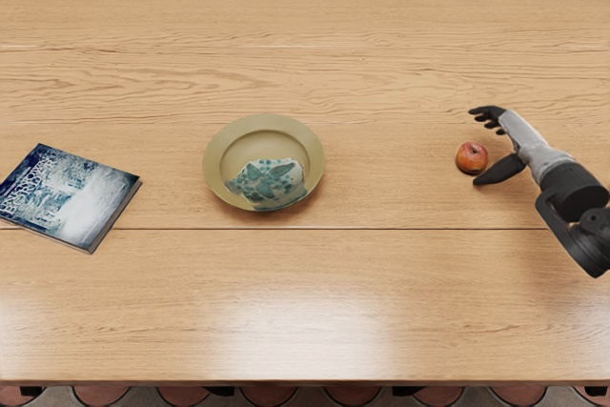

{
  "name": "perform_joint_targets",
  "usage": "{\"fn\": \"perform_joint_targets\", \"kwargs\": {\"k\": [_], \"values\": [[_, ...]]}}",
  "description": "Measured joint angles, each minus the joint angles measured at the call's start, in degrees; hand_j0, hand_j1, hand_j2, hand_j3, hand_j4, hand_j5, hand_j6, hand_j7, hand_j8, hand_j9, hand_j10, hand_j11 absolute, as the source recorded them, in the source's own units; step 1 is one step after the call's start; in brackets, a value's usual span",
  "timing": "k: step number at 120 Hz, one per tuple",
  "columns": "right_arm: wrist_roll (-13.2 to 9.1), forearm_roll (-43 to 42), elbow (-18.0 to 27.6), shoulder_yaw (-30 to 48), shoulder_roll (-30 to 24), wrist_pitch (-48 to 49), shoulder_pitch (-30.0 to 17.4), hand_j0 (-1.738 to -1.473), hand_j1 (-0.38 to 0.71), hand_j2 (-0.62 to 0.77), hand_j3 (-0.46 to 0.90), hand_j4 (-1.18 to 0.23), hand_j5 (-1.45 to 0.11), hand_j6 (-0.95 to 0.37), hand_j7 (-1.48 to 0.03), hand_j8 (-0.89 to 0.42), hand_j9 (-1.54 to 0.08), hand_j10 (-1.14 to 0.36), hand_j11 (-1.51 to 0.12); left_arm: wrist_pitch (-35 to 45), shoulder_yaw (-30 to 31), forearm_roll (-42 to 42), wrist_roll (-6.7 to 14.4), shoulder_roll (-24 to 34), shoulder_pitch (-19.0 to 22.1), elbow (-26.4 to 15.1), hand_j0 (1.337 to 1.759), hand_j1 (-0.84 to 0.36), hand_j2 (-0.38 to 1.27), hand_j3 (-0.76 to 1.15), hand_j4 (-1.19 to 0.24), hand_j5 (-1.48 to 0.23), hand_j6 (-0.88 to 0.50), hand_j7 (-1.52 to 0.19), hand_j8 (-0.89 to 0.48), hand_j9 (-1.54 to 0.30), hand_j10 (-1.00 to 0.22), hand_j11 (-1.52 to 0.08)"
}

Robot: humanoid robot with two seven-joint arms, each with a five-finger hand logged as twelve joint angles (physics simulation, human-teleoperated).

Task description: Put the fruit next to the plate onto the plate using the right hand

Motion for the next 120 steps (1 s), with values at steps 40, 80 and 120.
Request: {"fn": "perform_joint_targets", "kwargs": {"k": [40, 80, 120], "values": [[-0.02, -0.92, 0.08, -0.39, 0.02, 0.2, -0.13, -1.658, 0.1, -0.07, 0.0, -0.38, -0.49, -0.38, -0.49, -0.38, -0.49, -0.38, -0.49, 0.0, -0.02, 0.0, 0.0, 0.0, 0.09, 0.0, 1.658, 0.33, 0.0, 0.0, -0.02, -0.02, -0.02, -0.02, -0.02, -0.02, -0.02, -0.02], [-0.06, -1.12, 0.01, -1.4, 0.66, 0.32, 0.0, -1.657, 0.24, -0.06, 0.0, -0.5, -0.64, -0.46, -0.64, -0.49, -0.64, -0.5, -0.64, 0.0, -0.09, 0.0, 0.0, 0.0, 0.61, 0.0, 1.658, 0.33, 0.0, 0.0, -0.02, -0.02, -0.02, -0.02, -0.02, -0.02, -0.02, -0.02], [-0.12, -1.77, 0.38, -1.54, 0.82, 0.46, 0.36, -1.662, 0.28, 0.13, -0.03, -0.62, -0.8, -0.43, -0.8, -0.45, -0.8, -0.62, -0.8, 0.0, -0.08, 0.03, 0.0, 0.0, 0.79, 0.0, 1.658, 0.33, 0.0, 0.0, -0.02, -0.02, -0.02, -0.02, -0.02, -0.02, -0.02, -0.02]]}}
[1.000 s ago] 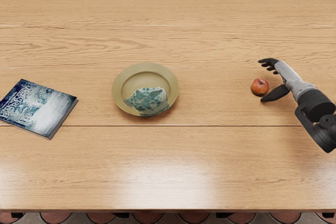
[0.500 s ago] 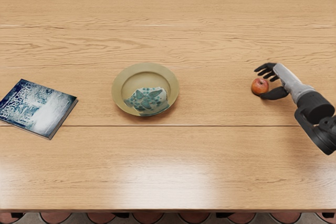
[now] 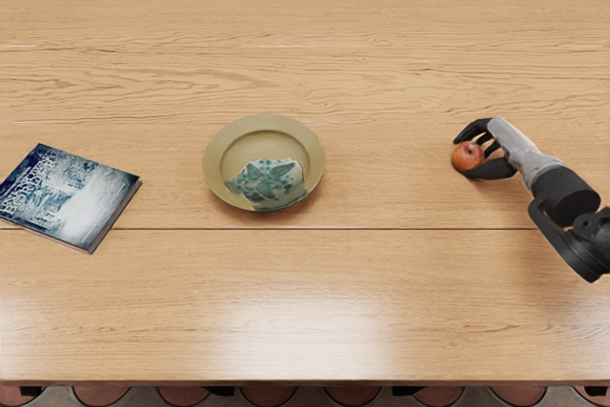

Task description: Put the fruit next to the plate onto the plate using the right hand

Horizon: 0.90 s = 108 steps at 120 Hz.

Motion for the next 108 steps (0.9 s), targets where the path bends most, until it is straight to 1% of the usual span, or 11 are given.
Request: {"fn": "perform_joint_targets", "kwargs": {"k": [4, 10, 12, 18, 19, 48, 70, 79, 108], "values": [[0.02, -0.03, 0.03, 0.0, 0.0, 0.03, 0.01, -1.664, 0.28, 0.13, -0.03, -0.63, -0.81, -0.43, -0.81, -0.44, -0.82, -0.62, -0.82, 0.0, 0.01, 0.0, 0.0, 0.0, 0.0, 0.0, 1.658, 0.33, 0.0, 0.0, -0.02, -0.02, -0.02, -0.02, -0.02, -0.02, -0.02, -0.02], [0.03, -0.05, 0.05, -0.03, -0.01, 0.07, 0.05, -1.662, 0.28, 0.15, -0.04, -0.63, -0.83, -0.42, -0.83, -0.43, -0.83, -0.63, -0.83, 0.0, 0.0, 0.0, -0.01, 0.0, 0.0, 0.0, 1.658, 0.33, 0.0, 0.0, -0.02, -0.02, -0.02, -0.02, -0.02, -0.02, -0.02, -0.02], [0.03, -0.06, 0.06, -0.03, -0.01, 0.08, 0.06, -1.659, 0.29, 0.15, 0.0, -0.64, -0.84, -0.42, -0.83, -0.43, -0.84, -0.64, -0.84, 0.0, 0.0, -0.01, -0.01, 0.0, 0.0, 0.0, 1.658, 0.33, 0.0, 0.0, -0.02, -0.02, -0.02, -0.02, -0.02, -0.02, -0.02, -0.02], [0.0, -0.05, 0.1, -0.03, -0.01, 0.08, 0.1, -1.663, 0.29, 0.17, -0.01, -0.64, -0.85, -0.42, -0.84, -0.43, -0.85, -0.64, -0.85, 0.0, 0.0, -0.01, -0.01, 0.0, 0.0, 0.0, 1.658, 0.33, 0.0, 0.0, -0.02, -0.02, -0.02, -0.02, -0.02, -0.02, -0.02, -0.02], [0.0, -0.04, 0.12, -0.03, -0.01, 0.08, 0.11, -1.643, 0.29, 0.19, 0.0, -0.64, -0.85, -0.42, -0.84, -0.43, -0.85, -0.64, -0.86, 0.0, 0.0, -0.01, -0.01, 0.0, 0.0, 0.0, 1.658, 0.33, 0.0, 0.0, -0.02, -0.02, -0.02, -0.02, -0.02, -0.02, -0.02, -0.02], [-0.33, -0.09, 2.53, -0.02, -0.26, 0.5, 1.73, -1.653, 0.29, 0.28, 0.0, -0.66, -0.89, -0.46, -0.87, -0.47, -0.89, -0.66, -0.89, 0.0, 0.0, -0.02, -0.01, 0.0, 0.24, 0.0, 1.658, 0.33, 0.0, 0.0, -0.02, -0.02, -0.02, -0.02, -0.02, -0.02, -0.02, -0.02], [-0.98, -0.1, 4.0, -0.01, -0.2, 0.78, 3.37, -1.656, 0.28, 0.26, 0.0, -0.67, -0.9, -0.46, -0.88, -0.47, -0.9, -0.66, -0.9, 0.0, -0.06, 0.02, 0.0, 0.0, 0.59, 0.01, 1.658, 0.33, 0.0, 0.0, -0.02, -0.02, -0.02, -0.02, -0.02, -0.02, -0.02, -0.02], [-1.68, -0.09, 5.22, -0.01, -0.25, 0.81, 4.33, -1.656, 0.28, 0.25, 0.0, -0.67, -0.9, -0.45, -0.88, -0.46, -0.91, -0.67, -0.91, 0.0, -0.08, 0.01, 0.0, 0.0, 1.18, 0.05, 1.658, 0.33, 0.0, 0.0, -0.02, -0.02, -0.02, -0.02, -0.02, -0.02, -0.02, -0.02], [-5.94, -0.07, 9.99, 0.04, -0.1, 0.79, 7.8, -1.658, 0.28, 0.27, 0.0, -0.67, -0.92, -0.45, -0.89, -0.46, -0.92, -0.67, -0.92, 0.0, -0.56, 0.03, 0.0, 0.0, 4.98, 0.15, 1.658, 0.33, 0.0, 0.0, -0.02, -0.02, -0.02, -0.02, -0.02, -0.02, -0.02, -0.02]]}}
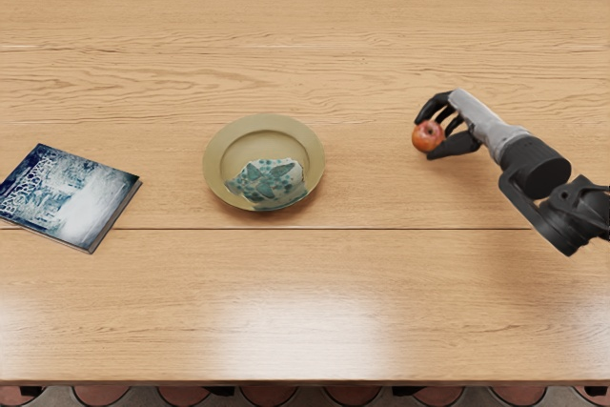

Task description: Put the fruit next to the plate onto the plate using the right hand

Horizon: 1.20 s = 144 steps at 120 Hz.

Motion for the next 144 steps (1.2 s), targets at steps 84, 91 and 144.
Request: {"fn": "perform_joint_targets", "kwargs": {"k": [84, 91, 144], "values": [[-19.69, 0.46, 3.43, 0.04, 14.01, 1.1, 12.8, -1.657, 0.3, 0.43, 0.0, -0.79, -1.12, -0.42, -1.06, -0.42, -1.11, -0.79, -1.12, 0.0, -5.94, 0.01, 0.0, 0.0, -1.64, 0.29, 1.658, 0.33, 0.0, 0.0, -0.02, -0.02, -0.02, -0.02, -0.02, -0.02, -0.02, -0.02], [-20.81, 0.61, 3.29, 0.05, 15.12, 1.12, 13.69, -1.657, 0.3, 0.49, 0.0, -0.8, -1.13, -0.44, -1.08, -0.44, -1.13, -0.8, -1.13, 0.0, -5.97, 0.01, 0.0, 0.0, -1.28, 0.29, 1.658, 0.33, 0.0, 0.0, -0.02, -0.02, -0.02, -0.02, -0.02, -0.02, -0.02, -0.02], [-25.6, 1.0, -5.22, 0.12, 27.8, 2.32, 18.18, -1.658, 0.29, 0.59, 0.0, -0.84, -1.18, -0.47, -1.13, -0.48, -1.19, -0.84, -1.2, 0.0, -6.03, 0.0, 0.0, 0.0, -0.93, 0.3, 1.658, 0.33, 0.0, 0.0, -0.02, -0.02, -0.02, -0.02, -0.02, -0.02, -0.02, -0.02]]}}
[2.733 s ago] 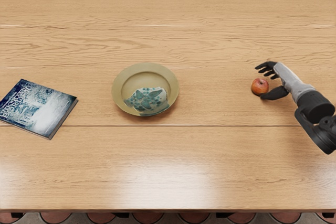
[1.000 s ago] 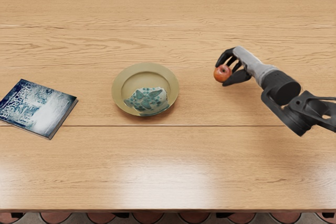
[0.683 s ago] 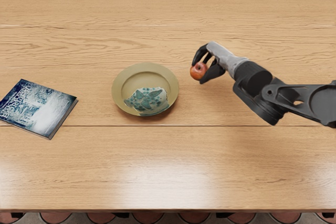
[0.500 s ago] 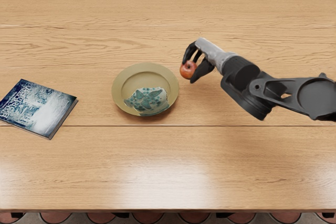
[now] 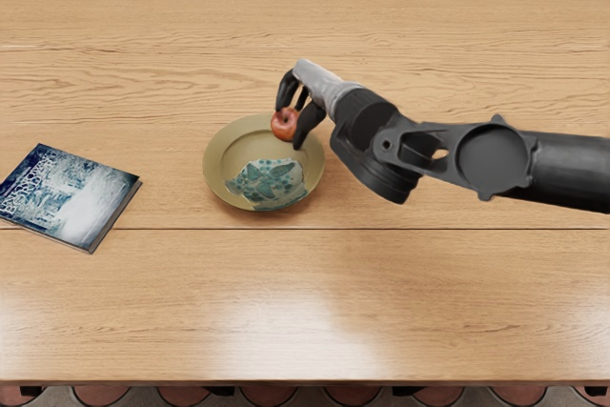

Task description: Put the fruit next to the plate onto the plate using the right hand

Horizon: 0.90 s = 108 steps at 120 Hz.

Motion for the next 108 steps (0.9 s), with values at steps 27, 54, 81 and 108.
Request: {"fn": "perform_joint_targets", "kwargs": {"k": [27, 54, 81, 108], "values": [[-0.6, 0.08, -6.0, 0.3, 6.55, 2.53, 1.07, -1.658, 0.29, 0.59, 0.0, -0.85, -1.18, -0.48, -1.13, -0.49, -1.2, -0.83, -1.21, 0.0, 0.01, 0.01, 0.0, 0.0, -0.35, 0.0, 1.658, 0.33, 0.0, 0.0, -0.02, -0.02, -0.02, -0.02, -0.02, -0.02, -0.02, -0.02], [-0.91, 0.1, -7.36, 0.17, 8.36, 3.2, 1.54, -1.658, 0.29, 0.59, 0.0, -0.85, -1.18, -0.48, -1.13, -0.49, -1.2, -0.84, -1.21, 0.0, 0.07, 0.0, 0.0, 0.0, -0.35, 0.0, 1.658, 0.33, 0.0, 0.0, -0.02, -0.02, -0.02, -0.02, -0.02, -0.02, -0.02, -0.02], [-1.48, 0.11, -7.58, 0.97, 8.56, 2.93, 1.4, -1.658, 0.08, 0.2, 0.0, -0.48, -0.66, -0.34, -0.64, -0.34, -0.66, -0.48, -0.67, 0.0, 0.09, 0.0, 0.0, 0.0, -0.35, -0.01, 1.658, 0.33, 0.0, 0.0, -0.02, -0.02, -0.02, -0.02, -0.02, -0.02, -0.02, -0.02], [-1.29, 6.12, -3.88, 2.58, 8.58, 3.49, 1.34, -1.658, -0.19, 0.06, 0.0, -0.18, -0.24, -0.13, -0.24, -0.13, -0.25, -0.18, -0.25, 0.0, 0.09, 0.0, 0.0, 0.0, -0.35, -0.01, 1.658, 0.33, 0.0, 0.0, -0.02, -0.02, -0.02, -0.02, -0.02, -0.02, -0.02, -0.02]]}}
